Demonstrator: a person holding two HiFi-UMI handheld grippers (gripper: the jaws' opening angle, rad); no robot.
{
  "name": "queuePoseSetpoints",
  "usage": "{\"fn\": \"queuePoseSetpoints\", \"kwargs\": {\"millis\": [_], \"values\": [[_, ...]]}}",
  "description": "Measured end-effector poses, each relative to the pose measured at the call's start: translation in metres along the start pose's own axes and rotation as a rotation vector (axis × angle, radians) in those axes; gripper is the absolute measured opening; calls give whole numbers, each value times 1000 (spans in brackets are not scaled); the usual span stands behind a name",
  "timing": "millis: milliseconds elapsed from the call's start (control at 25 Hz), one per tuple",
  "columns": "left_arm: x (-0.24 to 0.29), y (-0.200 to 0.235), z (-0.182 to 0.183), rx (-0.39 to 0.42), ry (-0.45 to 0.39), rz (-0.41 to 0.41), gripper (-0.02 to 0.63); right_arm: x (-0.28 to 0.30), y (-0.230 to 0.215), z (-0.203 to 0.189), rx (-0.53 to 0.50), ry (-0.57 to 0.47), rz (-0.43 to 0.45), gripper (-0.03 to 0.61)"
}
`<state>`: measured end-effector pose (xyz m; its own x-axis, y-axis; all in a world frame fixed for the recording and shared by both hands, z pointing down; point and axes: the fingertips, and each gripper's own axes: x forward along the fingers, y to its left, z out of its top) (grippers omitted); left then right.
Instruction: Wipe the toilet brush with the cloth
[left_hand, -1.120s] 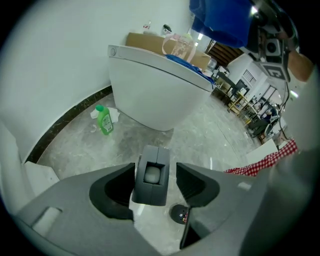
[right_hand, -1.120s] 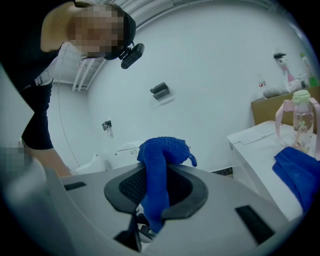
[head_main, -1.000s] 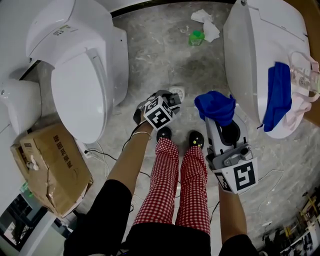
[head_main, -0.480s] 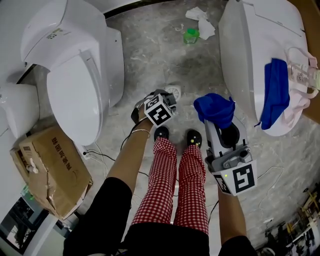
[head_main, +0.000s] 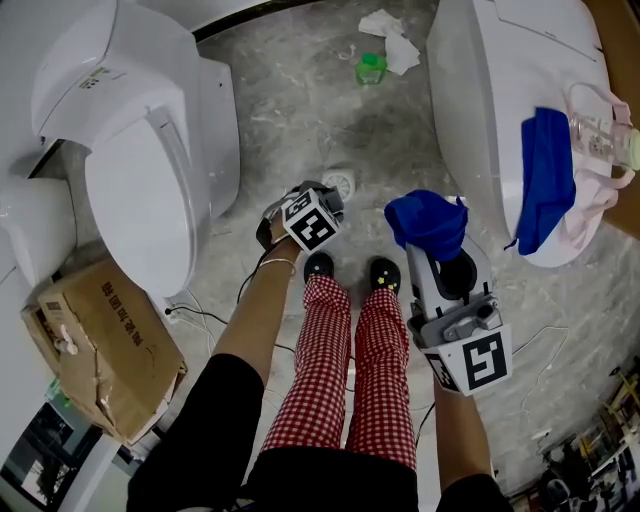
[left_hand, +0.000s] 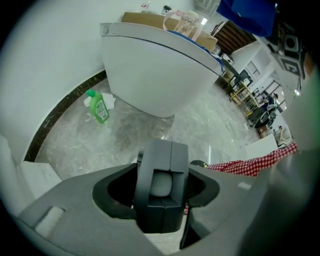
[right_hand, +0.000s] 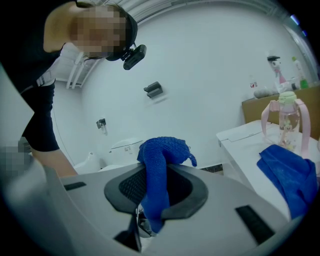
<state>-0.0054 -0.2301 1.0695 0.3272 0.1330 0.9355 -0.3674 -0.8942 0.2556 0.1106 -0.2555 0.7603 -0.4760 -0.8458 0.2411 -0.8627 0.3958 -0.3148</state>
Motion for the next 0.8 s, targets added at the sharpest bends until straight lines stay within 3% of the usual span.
{"fn": "queuePoseSetpoints", "kwargs": {"millis": [240,560,800], "values": [[0,10,2,-16,-5,29,229,-3,-5,-1,4,-1,-8,83],[-2,12,-1,43,38,41,199,-6,-8,-2,5,4,-18,82],[-5,12,-5,21,45,60,193,-7,-8,-1,6,4,-25,82]]}}
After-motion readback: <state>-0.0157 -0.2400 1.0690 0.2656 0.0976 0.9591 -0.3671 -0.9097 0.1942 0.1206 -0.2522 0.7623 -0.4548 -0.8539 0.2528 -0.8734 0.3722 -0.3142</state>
